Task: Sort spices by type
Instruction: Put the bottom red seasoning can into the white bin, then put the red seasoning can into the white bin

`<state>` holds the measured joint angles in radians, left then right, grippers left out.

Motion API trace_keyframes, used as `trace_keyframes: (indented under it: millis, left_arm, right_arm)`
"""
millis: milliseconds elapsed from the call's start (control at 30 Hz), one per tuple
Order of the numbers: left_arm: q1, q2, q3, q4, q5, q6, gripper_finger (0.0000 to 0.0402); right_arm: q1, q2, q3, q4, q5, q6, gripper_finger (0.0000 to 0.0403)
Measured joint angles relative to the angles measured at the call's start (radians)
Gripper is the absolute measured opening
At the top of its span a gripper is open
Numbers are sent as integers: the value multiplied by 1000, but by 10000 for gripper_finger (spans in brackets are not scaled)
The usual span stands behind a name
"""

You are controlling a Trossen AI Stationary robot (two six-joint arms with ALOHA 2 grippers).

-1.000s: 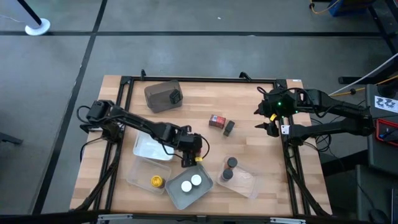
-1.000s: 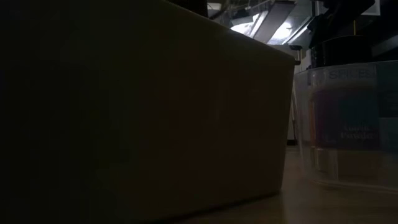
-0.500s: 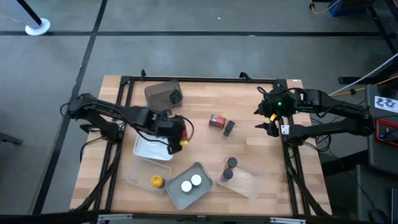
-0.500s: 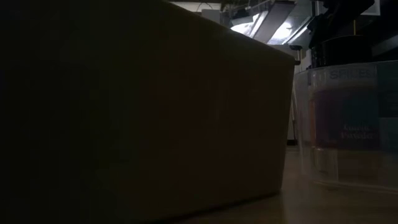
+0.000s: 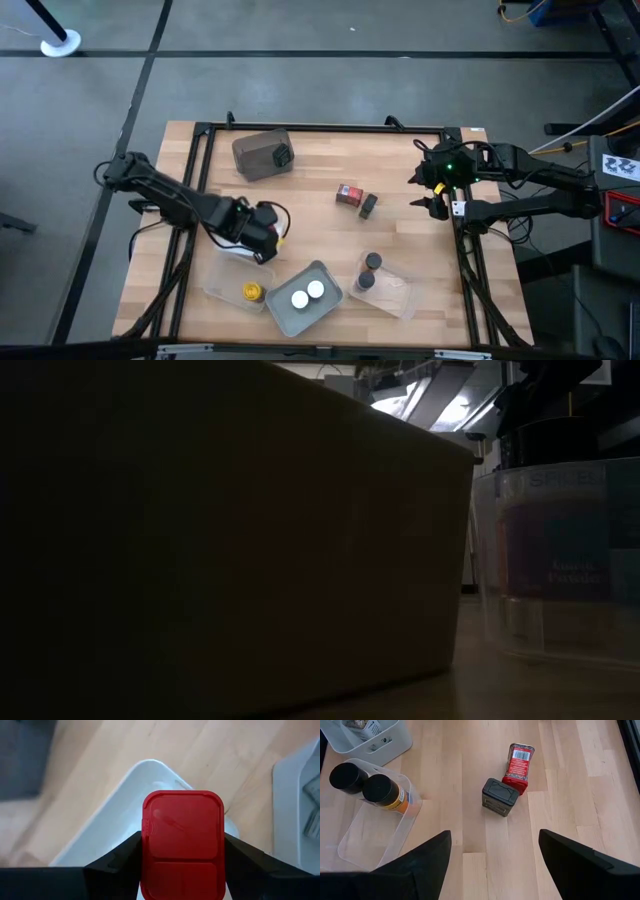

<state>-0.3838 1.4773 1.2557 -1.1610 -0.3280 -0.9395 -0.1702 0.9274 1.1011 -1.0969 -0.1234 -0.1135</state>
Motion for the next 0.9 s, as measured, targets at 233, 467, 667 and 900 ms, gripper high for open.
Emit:
trace_keyframes:
  millis: [233,467,667,900]
  left_arm:
    - [-16,0,-158,193,-1,-85,214]
    - [-7,1,-240,282,-1,-90,220]
    - [-5,2,-240,287,7,-118,245]
    - [15,2,-239,280,72,-112,271]
  right_arm:
    - [0,0,0,0,0,0,301]
    - [0,0,0,0,0,0,301]
    - [0,0,0,0,0,0,301]
    - [0,0,0,0,0,0,301]
